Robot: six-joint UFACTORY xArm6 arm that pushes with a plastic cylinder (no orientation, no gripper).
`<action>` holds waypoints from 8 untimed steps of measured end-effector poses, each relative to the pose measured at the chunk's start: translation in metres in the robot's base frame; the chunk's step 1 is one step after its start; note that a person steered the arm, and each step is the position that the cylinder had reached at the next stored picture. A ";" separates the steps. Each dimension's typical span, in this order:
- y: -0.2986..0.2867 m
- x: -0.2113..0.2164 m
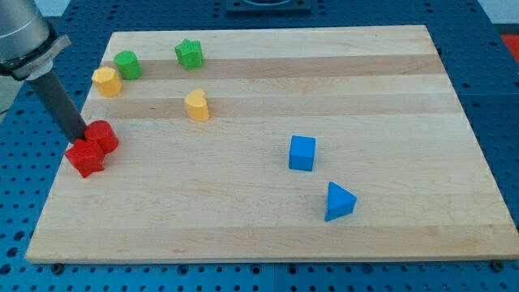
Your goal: Slide the yellow hexagon towards the red circle
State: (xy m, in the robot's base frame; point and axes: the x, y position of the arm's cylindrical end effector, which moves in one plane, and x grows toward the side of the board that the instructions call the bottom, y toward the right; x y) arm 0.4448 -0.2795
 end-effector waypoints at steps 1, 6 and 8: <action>-0.025 -0.021; -0.020 -0.157; 0.026 -0.158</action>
State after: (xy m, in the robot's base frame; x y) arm 0.2868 -0.2535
